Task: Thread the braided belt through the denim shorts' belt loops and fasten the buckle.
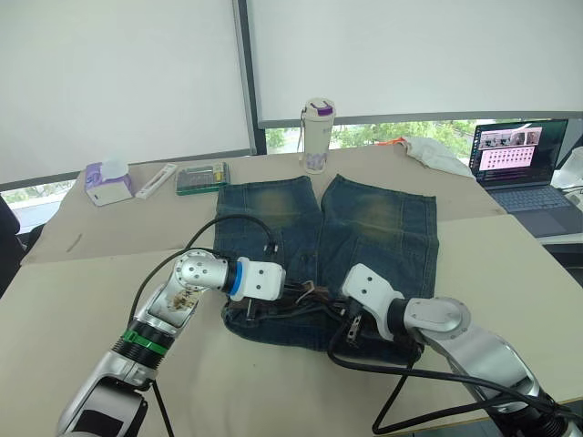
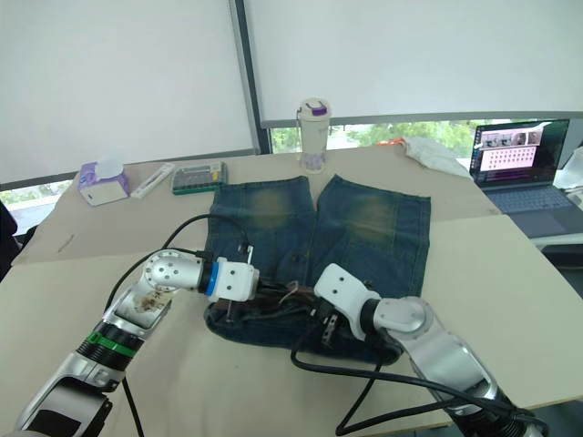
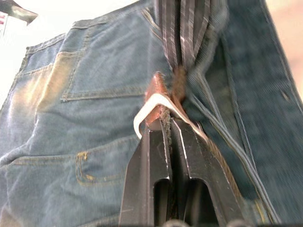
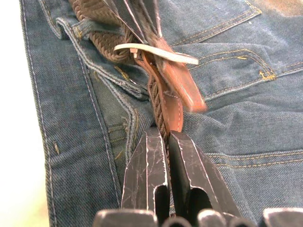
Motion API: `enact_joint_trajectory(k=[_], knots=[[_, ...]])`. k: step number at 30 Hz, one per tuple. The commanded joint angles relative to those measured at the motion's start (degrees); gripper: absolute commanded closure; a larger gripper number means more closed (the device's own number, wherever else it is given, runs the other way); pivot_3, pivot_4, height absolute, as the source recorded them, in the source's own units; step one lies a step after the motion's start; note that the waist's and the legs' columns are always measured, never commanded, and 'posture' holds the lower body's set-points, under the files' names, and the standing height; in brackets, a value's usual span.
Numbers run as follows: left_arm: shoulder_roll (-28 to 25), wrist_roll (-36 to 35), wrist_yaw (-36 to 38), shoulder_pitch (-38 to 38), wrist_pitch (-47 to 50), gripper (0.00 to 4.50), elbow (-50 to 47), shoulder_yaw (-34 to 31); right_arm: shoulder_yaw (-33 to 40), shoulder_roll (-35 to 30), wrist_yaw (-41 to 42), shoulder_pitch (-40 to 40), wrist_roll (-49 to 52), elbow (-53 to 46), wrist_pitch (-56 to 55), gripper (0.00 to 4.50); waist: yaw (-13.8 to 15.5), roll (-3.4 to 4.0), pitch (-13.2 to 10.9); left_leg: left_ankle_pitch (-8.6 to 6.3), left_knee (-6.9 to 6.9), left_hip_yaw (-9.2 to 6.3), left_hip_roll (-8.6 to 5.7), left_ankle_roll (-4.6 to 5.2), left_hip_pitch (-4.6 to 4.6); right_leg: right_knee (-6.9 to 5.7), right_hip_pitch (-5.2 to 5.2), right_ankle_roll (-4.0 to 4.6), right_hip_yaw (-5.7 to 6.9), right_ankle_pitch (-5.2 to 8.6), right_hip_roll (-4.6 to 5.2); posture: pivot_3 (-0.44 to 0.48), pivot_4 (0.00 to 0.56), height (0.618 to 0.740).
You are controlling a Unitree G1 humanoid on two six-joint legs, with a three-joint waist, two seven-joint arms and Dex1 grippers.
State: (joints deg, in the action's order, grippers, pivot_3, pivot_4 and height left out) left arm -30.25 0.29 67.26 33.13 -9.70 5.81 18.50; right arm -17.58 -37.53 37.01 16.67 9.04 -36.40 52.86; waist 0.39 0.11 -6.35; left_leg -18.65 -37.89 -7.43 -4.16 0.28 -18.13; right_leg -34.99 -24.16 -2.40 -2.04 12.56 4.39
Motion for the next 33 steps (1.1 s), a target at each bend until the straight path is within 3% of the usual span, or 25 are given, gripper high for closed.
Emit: enact_joint_trajectory(k=[1, 2, 8, 14, 26, 33], knots=[[1.6, -2.0, -0.8, -0.2, 0.3, 4.5, -3.1, 0.1, -0.6, -1.1, 0.1, 0.4, -1.3, -1.5, -3.8, 4.46, 0.1, 0.0, 0.0, 0.0, 0.0, 0.0, 0.0, 0.0, 0.0, 0.0, 0.0, 0.0, 0.0, 0.0, 0.01, 0.0, 0.15, 0.74], [2.1, -2.0, -1.4, -0.3, 0.8, 4.5, -3.1, -0.1, -0.3, -2.2, 1.2, 0.1, -1.1, -1.8, -5.0, 4.46, 0.2, 0.0, 0.0, 0.0, 0.0, 0.0, -0.01, 0.0, 0.0, 0.0, 0.0, 0.0, 0.0, 0.0, 0.01, 0.0, 0.15, 0.74], [2.7, -1.9, -2.1, -1.0, 1.7, 4.5, -3.6, -0.4, 6.5, -5.1, 3.2, -2.1, 1.5, -5.7, -7.7, 2.35, 0.2, -0.01, 0.0, 0.0, -0.01, 0.0, -0.01, 0.01, -0.01, 0.02, 0.03, 0.0, 0.0, 0.0, 0.03, 0.0, 0.15, 0.74], [3.1, -2.1, -2.3, -1.0, 2.5, 4.5, -3.8, -0.3, 4.9, -8.5, 1.6, 0.2, -4.1, -3.8, -10.8, 2.35, 0.3, -0.01, 0.0, 0.01, -0.01, 0.03, -0.02, 0.0, 0.01, 0.02, 0.04, 0.0, 0.0, 0.0, 0.03, 0.0, 0.15, 0.74], [3.8, -2.1, -2.5, -0.7, 3.5, 4.5, -4.3, -0.2, -3.6, -6.0, 3.4, 4.3, -9.5, 0.6, -12.4, 2.35, 0.3, -0.01, 0.0, 0.01, -0.01, 0.05, -0.01, -0.01, 0.0, 0.03, 0.03, 0.0, -0.02, 0.0, 0.03, 0.0, 0.15, 0.74], [3.7, -1.9, -2.7, -1.1, 4.0, 4.5, -4.9, -0.2, 2.9, -5.5, 5.3, 3.9, -4.6, -2.4, -7.4, 2.35, 0.4, -0.02, 0.0, 0.01, -0.01, 0.05, -0.01, -0.01, -0.01, 0.02, 0.02, 0.0, -0.03, 0.0, 0.03, 0.0, 0.15, 0.74]])
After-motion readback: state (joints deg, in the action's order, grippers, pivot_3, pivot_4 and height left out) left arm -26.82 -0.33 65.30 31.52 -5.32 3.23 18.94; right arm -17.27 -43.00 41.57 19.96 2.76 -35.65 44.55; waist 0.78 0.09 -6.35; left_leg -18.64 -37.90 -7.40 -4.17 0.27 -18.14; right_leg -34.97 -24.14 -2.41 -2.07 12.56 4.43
